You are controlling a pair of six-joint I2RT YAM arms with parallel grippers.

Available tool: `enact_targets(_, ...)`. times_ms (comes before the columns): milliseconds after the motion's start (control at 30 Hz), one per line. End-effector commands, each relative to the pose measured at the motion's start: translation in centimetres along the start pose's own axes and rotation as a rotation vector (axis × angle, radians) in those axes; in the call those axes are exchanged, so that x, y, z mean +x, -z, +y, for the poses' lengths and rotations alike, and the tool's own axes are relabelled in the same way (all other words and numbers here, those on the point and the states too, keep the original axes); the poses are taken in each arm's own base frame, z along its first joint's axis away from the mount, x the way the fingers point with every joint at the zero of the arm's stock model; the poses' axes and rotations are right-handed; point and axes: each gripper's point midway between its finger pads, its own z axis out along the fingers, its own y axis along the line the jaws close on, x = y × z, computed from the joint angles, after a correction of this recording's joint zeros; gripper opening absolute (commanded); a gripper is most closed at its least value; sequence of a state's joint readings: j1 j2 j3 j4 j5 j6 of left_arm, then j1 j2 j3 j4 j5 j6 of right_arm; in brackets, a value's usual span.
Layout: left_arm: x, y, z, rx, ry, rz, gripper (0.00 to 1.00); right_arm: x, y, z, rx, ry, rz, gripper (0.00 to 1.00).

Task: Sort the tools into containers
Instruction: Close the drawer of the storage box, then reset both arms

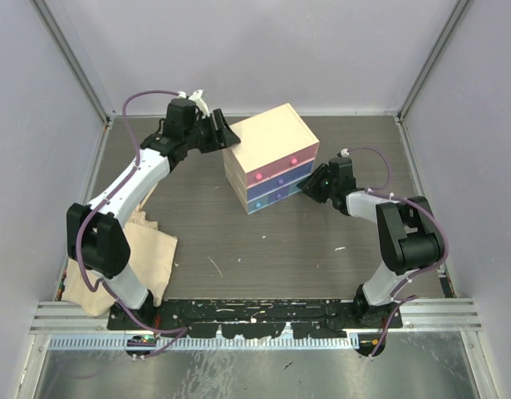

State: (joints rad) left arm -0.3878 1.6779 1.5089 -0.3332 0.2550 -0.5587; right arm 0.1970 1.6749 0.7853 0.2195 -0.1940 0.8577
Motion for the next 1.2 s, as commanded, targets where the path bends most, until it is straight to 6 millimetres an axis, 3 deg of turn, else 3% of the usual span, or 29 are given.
enact_targets(0,3.0,-0.3,1.2,-0.024,-0.027,0.114,0.6,-2.8,2.2,2.4,-0.032,0.108,-0.121,0.4)
enact_targets(233,0.9,0.9,2.4,-0.025,-0.005,0.073,0.68,-1.1,7.6,-1.2,0.125,0.239,-0.095,0.45)
enact_targets(333,-0.5,2.0,2.3,-0.013,-0.016,0.024,0.72,-0.8,10.2,-1.8,0.137,0.265,-0.124,0.55)
enact_targets(467,-2.9,4.2,1.0,0.032,-0.065,-0.06,0.78,-0.6,13.1,-1.1,0.084,0.287,-0.169,0.66)
enact_targets(667,-5.1,7.8,-1.3,0.071,-0.127,-0.169,0.83,-0.3,15.9,0.1,0.017,0.354,-0.189,0.7)
enact_targets(767,-5.3,9.6,-0.9,0.023,-0.143,-0.204,0.86,-1.1,17.6,0.3,0.022,0.371,-0.251,0.79)
enact_targets(900,-4.5,12.1,1.0,-0.086,-0.184,-0.233,1.0,-2.5,20.0,0.5,0.04,0.385,-0.352,0.9)
enact_targets(1000,-3.6,14.6,2.6,-0.185,-0.205,-0.248,0.98,-3.6,21.9,0.7,0.036,0.387,-0.444,0.99)
enact_targets(1167,-1.8,18.5,5.5,-0.335,-0.2,-0.304,0.98,-5.0,24.3,-0.4,0.063,0.367,-0.601,1.0)
